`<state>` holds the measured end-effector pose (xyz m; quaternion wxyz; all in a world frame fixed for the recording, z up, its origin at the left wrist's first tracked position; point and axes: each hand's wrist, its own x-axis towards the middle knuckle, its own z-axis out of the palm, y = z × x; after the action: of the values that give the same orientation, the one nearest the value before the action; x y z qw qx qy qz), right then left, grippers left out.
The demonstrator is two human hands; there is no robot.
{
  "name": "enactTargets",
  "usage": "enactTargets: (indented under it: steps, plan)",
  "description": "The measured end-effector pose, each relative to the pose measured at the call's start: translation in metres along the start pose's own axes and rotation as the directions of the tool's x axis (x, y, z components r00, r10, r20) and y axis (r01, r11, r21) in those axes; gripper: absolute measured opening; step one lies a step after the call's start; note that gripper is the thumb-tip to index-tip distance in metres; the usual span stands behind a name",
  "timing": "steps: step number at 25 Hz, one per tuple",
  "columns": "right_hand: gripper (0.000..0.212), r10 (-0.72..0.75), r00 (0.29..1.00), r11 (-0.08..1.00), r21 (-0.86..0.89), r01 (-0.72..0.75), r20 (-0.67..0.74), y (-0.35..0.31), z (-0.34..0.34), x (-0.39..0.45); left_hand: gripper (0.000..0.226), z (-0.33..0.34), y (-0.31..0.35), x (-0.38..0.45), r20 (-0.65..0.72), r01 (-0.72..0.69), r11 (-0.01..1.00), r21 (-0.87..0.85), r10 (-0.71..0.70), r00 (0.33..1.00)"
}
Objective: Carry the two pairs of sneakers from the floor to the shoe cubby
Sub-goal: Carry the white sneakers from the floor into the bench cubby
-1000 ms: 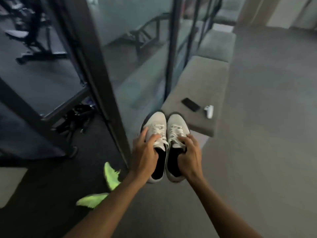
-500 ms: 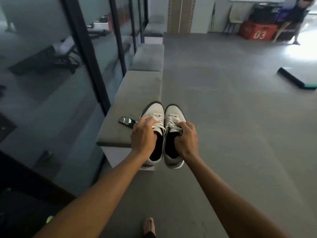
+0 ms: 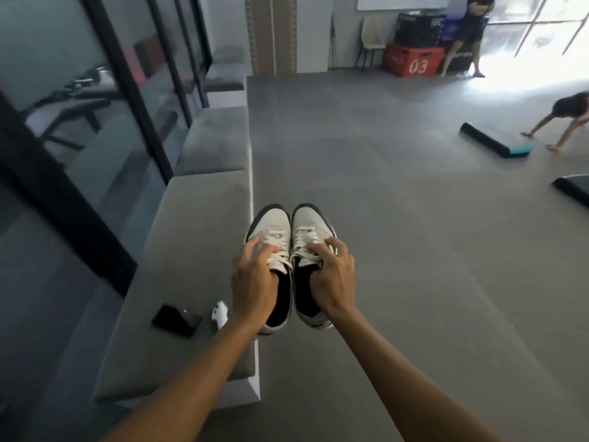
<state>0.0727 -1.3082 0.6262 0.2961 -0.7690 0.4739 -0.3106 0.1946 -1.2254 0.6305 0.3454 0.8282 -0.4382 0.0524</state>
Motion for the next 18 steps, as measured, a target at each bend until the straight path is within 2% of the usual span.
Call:
enactTargets:
  steps: [5,11,14,18]
  plan:
    - [0.068,0.02,0.999,0.996,0.082,-0.017,-0.038,0.051,0.006,0.146,0.038,0.1,0.022,0.124,-0.007,0.003,0.995,-0.099,-0.004,1.0]
    - [0.069,0.044,0.999,0.973,0.228,-0.042,-0.003,0.068,0.014,0.355,0.044,0.191,0.041,0.292,-0.096,0.154,0.94,-0.305,-0.191,0.977]
    - [0.062,0.045,0.996,0.954,0.291,-0.064,0.071,0.078,0.041,0.467,0.046,0.226,0.042,0.397,-0.125,0.236,0.897,-0.374,-0.301,0.945]
    - [0.06,0.029,0.996,0.949,0.311,-0.053,0.081,0.087,0.088,0.609,0.041,0.281,0.034,0.527,-0.129,0.217,0.89,-0.401,-0.29,0.948]
